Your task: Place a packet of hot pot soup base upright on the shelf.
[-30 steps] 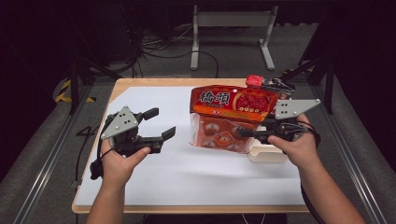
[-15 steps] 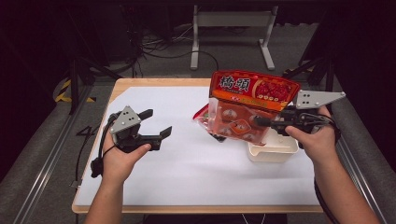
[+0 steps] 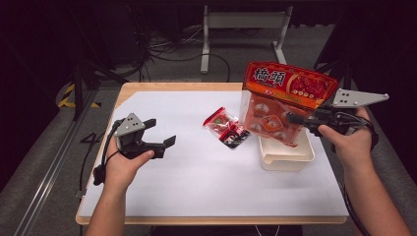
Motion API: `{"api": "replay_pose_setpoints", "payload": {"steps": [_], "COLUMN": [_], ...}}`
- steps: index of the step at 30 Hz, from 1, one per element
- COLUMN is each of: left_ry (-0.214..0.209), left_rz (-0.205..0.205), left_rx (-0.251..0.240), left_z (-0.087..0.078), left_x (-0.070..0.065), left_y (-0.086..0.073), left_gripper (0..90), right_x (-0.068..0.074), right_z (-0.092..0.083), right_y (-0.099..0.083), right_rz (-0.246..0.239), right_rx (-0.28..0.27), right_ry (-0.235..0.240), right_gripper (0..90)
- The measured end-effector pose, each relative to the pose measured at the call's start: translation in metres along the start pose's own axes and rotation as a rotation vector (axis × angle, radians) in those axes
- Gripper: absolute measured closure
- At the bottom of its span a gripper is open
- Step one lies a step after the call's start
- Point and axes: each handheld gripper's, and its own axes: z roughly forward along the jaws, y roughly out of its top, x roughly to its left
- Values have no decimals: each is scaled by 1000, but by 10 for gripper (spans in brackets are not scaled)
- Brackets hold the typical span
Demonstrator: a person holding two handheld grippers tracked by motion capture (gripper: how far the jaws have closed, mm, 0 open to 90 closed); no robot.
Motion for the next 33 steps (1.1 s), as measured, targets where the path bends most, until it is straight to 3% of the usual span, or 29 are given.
{"api": "replay_pose_setpoints", "payload": {"steps": [19,33], "left_ry": [5,-1], "left_rz": [-20,-17], "left_rx": [5,6], "left_z": [-3,-3], "left_x": [7,6], "left_y": [-5,-5], "left_gripper": [107,109], "right_x": [-25,-33], "right_z": [-15,-14], "right_y": [-14,-28], "right_rz": [47,65], "right_rx": [-11,-3], "right_ry": [-90,-161], "right_gripper": [708,708]}}
